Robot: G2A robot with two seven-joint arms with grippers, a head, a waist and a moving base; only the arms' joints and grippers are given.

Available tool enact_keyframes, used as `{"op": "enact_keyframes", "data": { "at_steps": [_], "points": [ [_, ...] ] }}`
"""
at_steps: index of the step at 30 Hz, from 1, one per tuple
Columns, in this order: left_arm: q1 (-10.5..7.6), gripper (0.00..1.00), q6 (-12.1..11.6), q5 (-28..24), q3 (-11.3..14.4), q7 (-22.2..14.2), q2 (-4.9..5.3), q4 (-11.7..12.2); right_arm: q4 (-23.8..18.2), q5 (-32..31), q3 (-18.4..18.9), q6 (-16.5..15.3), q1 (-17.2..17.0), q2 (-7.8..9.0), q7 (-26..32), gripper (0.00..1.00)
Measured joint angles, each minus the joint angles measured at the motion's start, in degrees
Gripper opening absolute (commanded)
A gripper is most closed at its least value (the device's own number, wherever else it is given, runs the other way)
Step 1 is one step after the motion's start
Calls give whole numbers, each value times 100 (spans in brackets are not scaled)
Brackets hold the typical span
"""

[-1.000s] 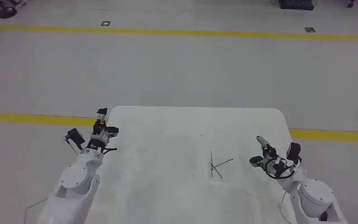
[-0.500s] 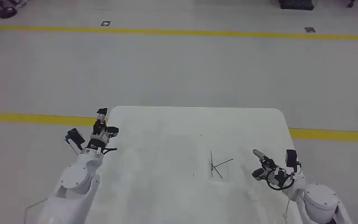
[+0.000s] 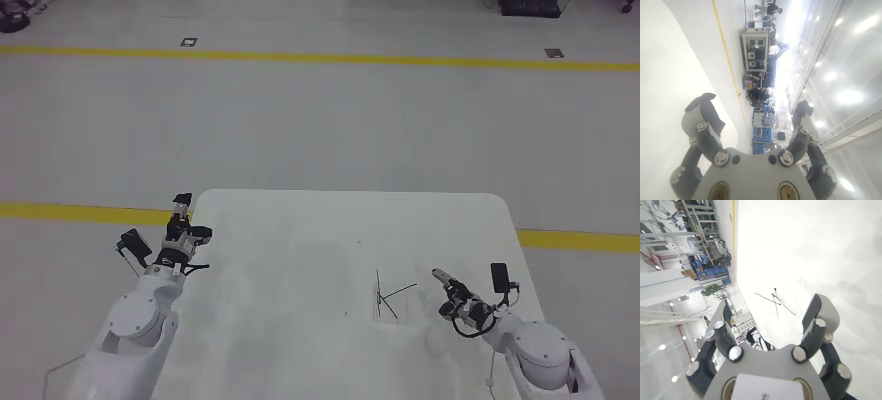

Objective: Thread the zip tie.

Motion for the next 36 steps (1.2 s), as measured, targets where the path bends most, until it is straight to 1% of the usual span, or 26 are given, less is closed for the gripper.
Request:
{"op": "enact_keyframes", "data": {
  "at_steps": [3, 5, 7, 10, 12, 15, 26, 31, 33, 35, 36],
  "points": [
    [0, 100, 0, 0, 0, 0, 0, 0, 269, -234, -153, 0, 224, 3, 52, 100],
    [0, 100, 0, 0, 0, 0, 0, 0, 316, -310, -200, 0, 303, 11, 207, 100],
    [0, 100, 0, 0, 0, 0, 0, 0, 282, -480, -170, 0, 352, 46, 571, 100],
    [0, 100, 0, 0, 0, 0, 0, 0, 79, -662, -104, 0, 318, 94, 1161, 100],
    [0, 100, 0, 0, 0, 0, 0, 0, 57, -661, -94, 0, 310, 98, 1301, 100],
    [0, 100, 0, 0, 0, 0, 0, 0, 66, -654, -96, 0, 312, 97, 1179, 100],
    [0, 100, 0, 0, 0, 0, 0, 0, 89, -658, -103, 0, 330, 94, 1160, 100],
    [0, 100, 0, 0, 0, 0, 0, 0, 608, -318, -223, 0, 720, 39, 870, 100],
    [0, 100, 0, 0, 0, 0, 0, 0, 756, -229, -302, 0, 844, 15, 723, 100],
    [0, 100, 0, 0, 0, 0, 0, 0, 822, -234, -396, 0, 932, 4, 710, 100],
    [0, 100, 0, 0, 0, 0, 0, 0, 844, -267, -452, 0, 980, 0, 708, 97]
  ]
}}
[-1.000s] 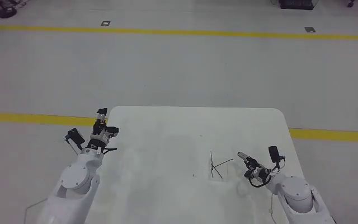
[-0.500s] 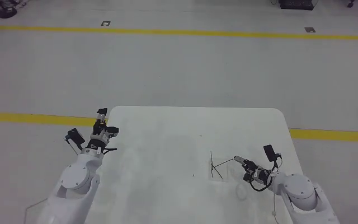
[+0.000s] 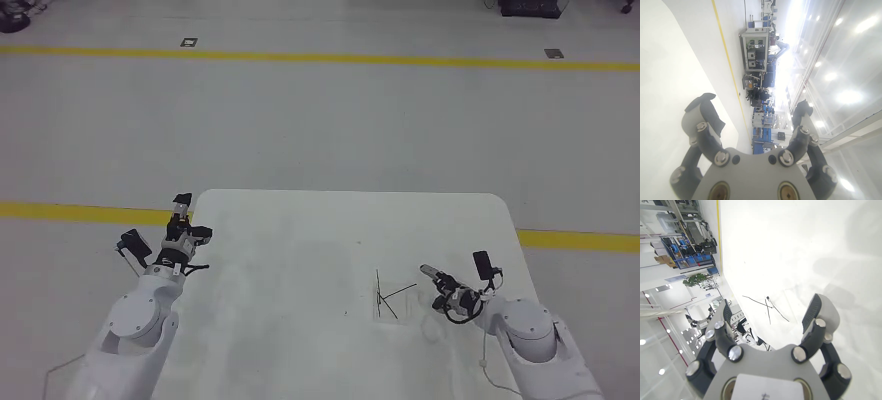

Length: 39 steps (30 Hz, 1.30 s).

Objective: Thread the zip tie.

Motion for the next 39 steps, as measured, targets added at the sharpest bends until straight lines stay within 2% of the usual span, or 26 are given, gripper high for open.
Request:
{"op": "enact_keyframes", "data": {
  "at_steps": [3, 4, 5, 16, 19, 24, 31, 39],
  "points": [
    [0, 100, 0, 0, 0, 0, 0, 0, 2, -91, -99, 0, 49, -6, -22, 69],
    [0, 100, 0, 0, 0, 0, 0, 0, -3, -118, -124, 0, 51, -8, -55, 48],
    [0, 100, 0, 0, 0, 0, 0, 0, -6, -129, -137, 0, 51, -10, -78, 45],
    [0, 100, 0, 0, 0, 0, 0, 0, -30, -145, -202, 0, 65, -32, -254, 44],
    [0, 100, 0, 0, 0, 0, 0, 0, -125, -254, -236, 0, -7, -34, -335, 43],
    [0, 100, 0, 0, 0, 0, 0, 0, -153, -378, -299, 0, -37, -50, -435, 35],
    [0, 100, 0, 0, 0, 0, 0, 0, -233, -619, -377, 0, -116, -81, -612, 36],
    [0, 100, 0, 0, 0, 0, 0, 0, -196, -1052, -534, 0, -131, -161, -947, 30]
  ]
}}
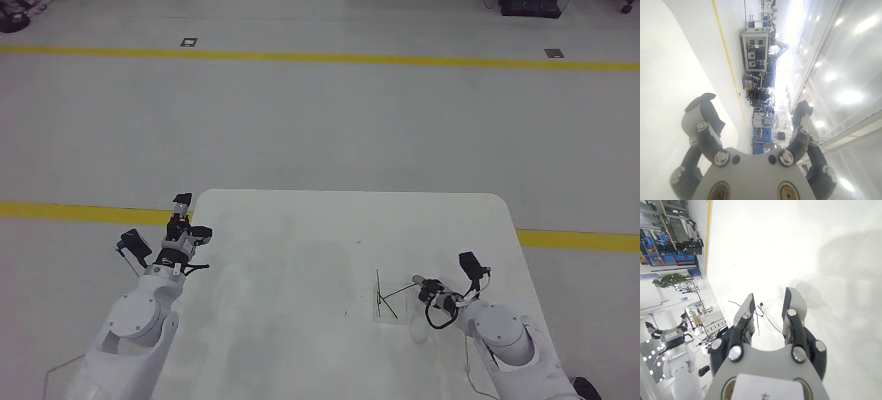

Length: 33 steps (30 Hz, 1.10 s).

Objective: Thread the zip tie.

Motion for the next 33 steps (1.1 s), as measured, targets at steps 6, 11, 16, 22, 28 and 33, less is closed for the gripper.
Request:
{"op": "enact_keyframes", "data": {
  "at_steps": [6, 11, 16, 22, 28, 33],
  "points": [
    [0, 100, 0, 0, 0, 0, 0, 0, -116, -202, -6, 0, -85, -63, -61, 33],
    [0, 100, 0, 0, 0, 0, 0, 0, -290, -260, 71, 0, -206, -99, -33, 33],
    [0, 100, 0, 0, 0, 0, 0, 0, -414, -379, 132, 0, -335, -135, -64, 31],
    [0, 100, 0, 0, 0, 0, 0, 0, -237, -405, 119, 0, -206, -213, -61, 24],
    [0, 100, 0, 0, 0, 0, 0, 0, -185, -467, 151, 0, -126, -276, 88, 19],
    [0, 100, 0, 0, 0, 0, 0, 0, -134, -529, 163, 0, -79, -333, 121, 17]
  ]
}}
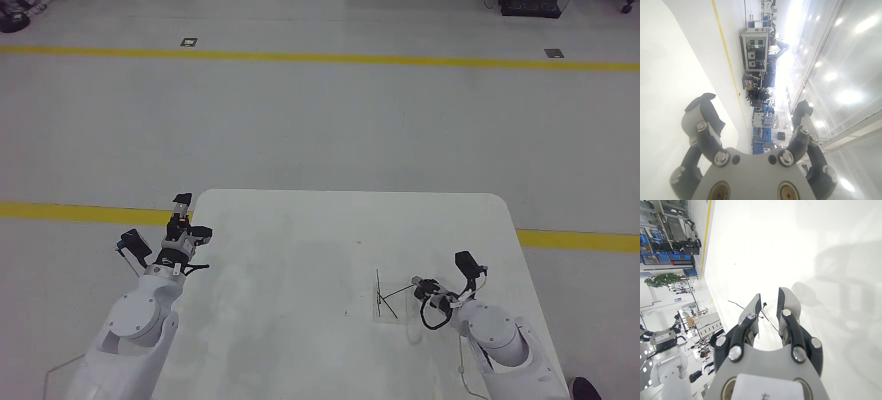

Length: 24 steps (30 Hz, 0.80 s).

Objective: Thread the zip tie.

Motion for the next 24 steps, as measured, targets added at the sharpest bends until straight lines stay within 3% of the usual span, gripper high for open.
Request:
{"op": "enact_keyframes", "data": {
  "at_steps": [3, 13, 24],
  "points": [
    [0, 100, 0, 0, 0, 0, 0, 0, 0, -29, 21, 0, -4, -36, 1, 9],
    [0, 100, 0, 0, 0, 0, 0, 0, -50, -140, 132, 0, -53, -148, 54, 0],
    [0, 100, 0, 0, 0, 0, 0, 0, -134, -194, 301, 0, -140, -257, 115, 0]
  ]
}}
